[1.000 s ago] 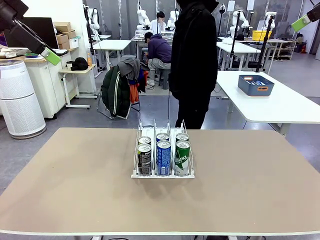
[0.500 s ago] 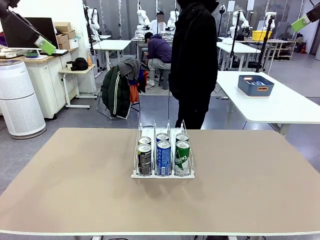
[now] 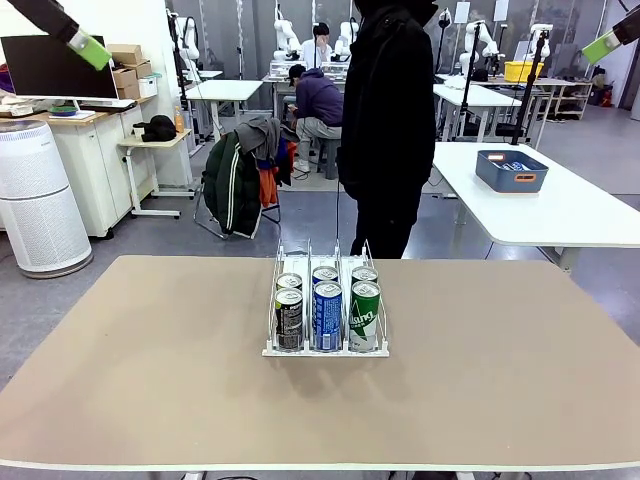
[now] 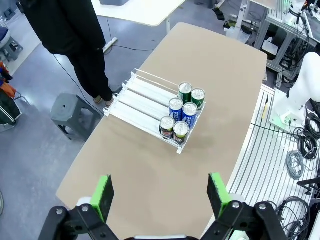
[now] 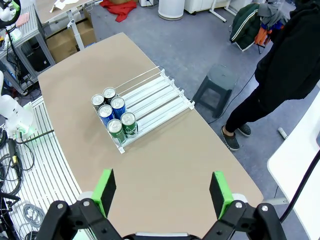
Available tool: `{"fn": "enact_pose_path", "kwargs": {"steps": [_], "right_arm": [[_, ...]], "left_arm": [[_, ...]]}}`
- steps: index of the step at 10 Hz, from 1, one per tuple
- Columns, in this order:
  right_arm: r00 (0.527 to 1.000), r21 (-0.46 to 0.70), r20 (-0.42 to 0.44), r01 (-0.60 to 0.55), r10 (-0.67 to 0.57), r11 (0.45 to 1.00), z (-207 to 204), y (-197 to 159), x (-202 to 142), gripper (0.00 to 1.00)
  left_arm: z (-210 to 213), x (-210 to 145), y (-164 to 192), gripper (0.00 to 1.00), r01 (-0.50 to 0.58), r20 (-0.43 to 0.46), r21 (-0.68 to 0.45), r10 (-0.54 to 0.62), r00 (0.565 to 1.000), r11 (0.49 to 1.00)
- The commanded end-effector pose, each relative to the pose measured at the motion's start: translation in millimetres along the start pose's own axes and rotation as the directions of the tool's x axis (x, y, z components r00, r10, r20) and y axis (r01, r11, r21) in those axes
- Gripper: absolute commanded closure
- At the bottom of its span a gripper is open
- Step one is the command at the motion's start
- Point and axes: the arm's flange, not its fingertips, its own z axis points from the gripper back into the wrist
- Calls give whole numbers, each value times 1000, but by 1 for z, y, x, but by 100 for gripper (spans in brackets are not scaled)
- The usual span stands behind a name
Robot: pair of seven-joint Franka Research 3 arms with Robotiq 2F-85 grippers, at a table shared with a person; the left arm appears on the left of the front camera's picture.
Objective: Fill the beverage cans into the dispenser.
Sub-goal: Pick up the Sprite handed by the human.
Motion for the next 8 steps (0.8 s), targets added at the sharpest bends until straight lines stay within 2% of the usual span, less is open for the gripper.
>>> {"fn": "enact_pose_path", "kwargs": {"steps": [1, 3, 5, 6, 8], "right_arm": [[1000, 1, -1, 2, -2, 1000, -1, 2, -1, 0], [1000, 1, -1, 2, -2, 1000, -1, 2, -1, 0], [1000, 1, -1, 2, -2, 1000, -1, 2, -1, 0], [1000, 1, -1, 2, -2, 1000, -1, 2, -1, 0], [1000, 1, -1, 2, -2, 1000, -1, 2, -1, 0]], "left_arm": [[5, 2, -7, 0, -25, 33, 40, 23, 999, 999], [5, 3, -15, 0, -8, 43, 25, 7, 999, 1000], [-3, -4, -12, 0, -35, 34, -48, 36, 999, 998], [10, 7, -13, 0, -4, 27, 21, 3, 1000, 1000], [10, 7, -13, 0, -4, 27, 21, 3, 1000, 1000]]}}
